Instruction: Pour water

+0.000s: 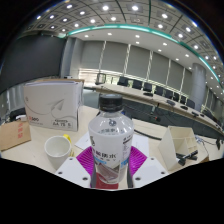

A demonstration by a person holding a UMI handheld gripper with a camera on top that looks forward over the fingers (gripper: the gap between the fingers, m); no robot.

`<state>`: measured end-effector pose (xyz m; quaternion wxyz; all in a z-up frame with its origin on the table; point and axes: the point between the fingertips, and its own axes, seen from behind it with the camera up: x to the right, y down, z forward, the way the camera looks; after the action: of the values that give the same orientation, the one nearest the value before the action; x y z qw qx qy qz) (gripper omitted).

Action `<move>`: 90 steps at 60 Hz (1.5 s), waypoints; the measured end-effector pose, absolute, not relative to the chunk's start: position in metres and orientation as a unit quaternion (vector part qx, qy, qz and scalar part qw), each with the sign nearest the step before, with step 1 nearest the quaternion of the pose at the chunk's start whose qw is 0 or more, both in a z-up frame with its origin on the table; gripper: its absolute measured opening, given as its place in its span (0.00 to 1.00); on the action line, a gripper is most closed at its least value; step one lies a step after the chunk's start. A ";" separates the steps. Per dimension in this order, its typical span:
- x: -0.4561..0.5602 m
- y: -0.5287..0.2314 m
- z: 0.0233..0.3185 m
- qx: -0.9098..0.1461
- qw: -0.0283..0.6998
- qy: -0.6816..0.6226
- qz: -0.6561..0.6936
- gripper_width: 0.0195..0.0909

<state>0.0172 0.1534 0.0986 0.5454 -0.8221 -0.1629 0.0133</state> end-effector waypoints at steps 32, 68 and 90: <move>0.015 0.136 0.046 -0.841 0.523 -0.099 0.093 0.77; -0.002 -0.087 0.186 -0.902 0.429 -0.024 -0.037 0.94; -0.049 -0.183 0.210 -0.905 0.423 -0.006 -0.049 0.94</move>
<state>-0.0489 -0.1827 0.2099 0.4233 -0.9046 -0.0064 -0.0492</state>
